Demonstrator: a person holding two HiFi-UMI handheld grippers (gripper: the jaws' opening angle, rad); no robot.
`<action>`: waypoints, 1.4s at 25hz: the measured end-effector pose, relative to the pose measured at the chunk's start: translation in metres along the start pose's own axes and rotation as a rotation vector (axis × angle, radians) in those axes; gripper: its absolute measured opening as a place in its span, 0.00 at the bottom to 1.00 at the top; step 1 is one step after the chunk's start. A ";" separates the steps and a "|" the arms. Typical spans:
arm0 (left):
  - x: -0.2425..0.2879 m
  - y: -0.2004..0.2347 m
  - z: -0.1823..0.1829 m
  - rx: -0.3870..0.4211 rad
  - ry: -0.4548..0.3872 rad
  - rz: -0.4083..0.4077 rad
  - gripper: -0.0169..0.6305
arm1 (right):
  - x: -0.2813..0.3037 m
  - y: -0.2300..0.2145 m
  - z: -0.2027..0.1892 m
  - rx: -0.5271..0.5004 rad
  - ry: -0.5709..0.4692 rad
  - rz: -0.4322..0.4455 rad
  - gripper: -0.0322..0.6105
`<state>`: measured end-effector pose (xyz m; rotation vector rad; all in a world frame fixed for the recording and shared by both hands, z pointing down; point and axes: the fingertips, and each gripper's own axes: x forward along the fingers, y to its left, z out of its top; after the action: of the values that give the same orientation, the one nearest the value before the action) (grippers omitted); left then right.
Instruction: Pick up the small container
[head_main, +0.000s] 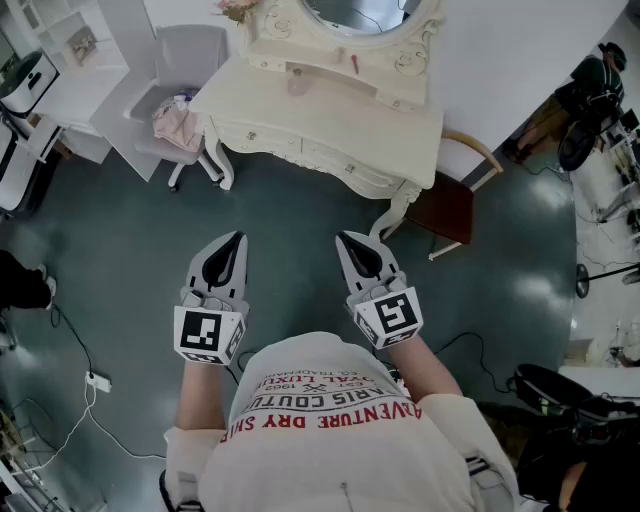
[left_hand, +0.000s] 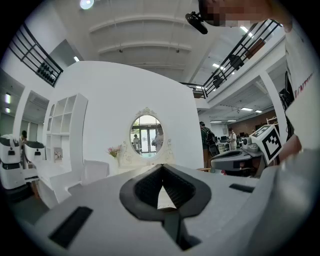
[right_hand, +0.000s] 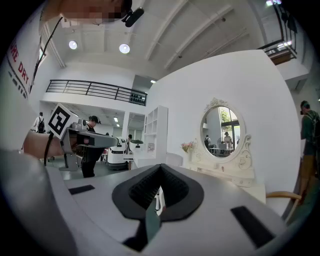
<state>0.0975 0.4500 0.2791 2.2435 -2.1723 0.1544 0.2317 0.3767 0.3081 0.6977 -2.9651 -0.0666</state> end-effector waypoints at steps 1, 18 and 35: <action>-0.001 0.000 0.000 0.000 0.000 -0.002 0.04 | 0.000 0.001 0.000 0.001 -0.001 -0.001 0.05; -0.022 0.033 -0.022 -0.040 -0.005 -0.002 0.04 | 0.022 0.029 -0.016 0.025 0.034 -0.055 0.05; 0.092 0.111 -0.046 -0.057 0.043 0.106 0.04 | 0.159 -0.055 -0.036 0.018 0.067 0.032 0.05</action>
<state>-0.0132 0.3583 0.3260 2.0765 -2.2444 0.1387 0.1183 0.2554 0.3537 0.6406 -2.9155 -0.0140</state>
